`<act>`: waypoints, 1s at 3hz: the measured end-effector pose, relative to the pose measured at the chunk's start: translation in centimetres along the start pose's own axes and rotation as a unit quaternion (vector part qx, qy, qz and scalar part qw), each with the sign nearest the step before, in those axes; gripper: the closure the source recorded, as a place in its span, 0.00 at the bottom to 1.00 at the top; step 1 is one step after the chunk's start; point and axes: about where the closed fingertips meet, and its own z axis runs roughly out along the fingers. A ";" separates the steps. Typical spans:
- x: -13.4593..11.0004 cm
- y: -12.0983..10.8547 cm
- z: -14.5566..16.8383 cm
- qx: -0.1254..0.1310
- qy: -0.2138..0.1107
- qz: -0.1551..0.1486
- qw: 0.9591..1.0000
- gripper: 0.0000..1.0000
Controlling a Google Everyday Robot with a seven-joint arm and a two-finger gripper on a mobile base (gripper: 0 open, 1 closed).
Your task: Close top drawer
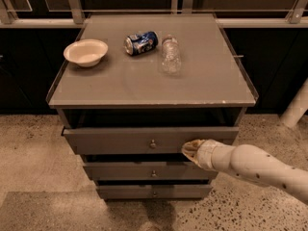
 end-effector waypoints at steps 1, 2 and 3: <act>2.7 0.4 -3.7 -0.040 0.024 0.103 0.994 1.00; 6.8 0.1 -10.1 -0.061 0.067 0.217 0.972 0.82; 7.5 2.2 -11.1 -0.097 0.076 0.239 0.963 0.59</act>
Offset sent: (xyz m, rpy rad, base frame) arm -0.1349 -0.1665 0.0414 0.2745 0.6544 -0.3890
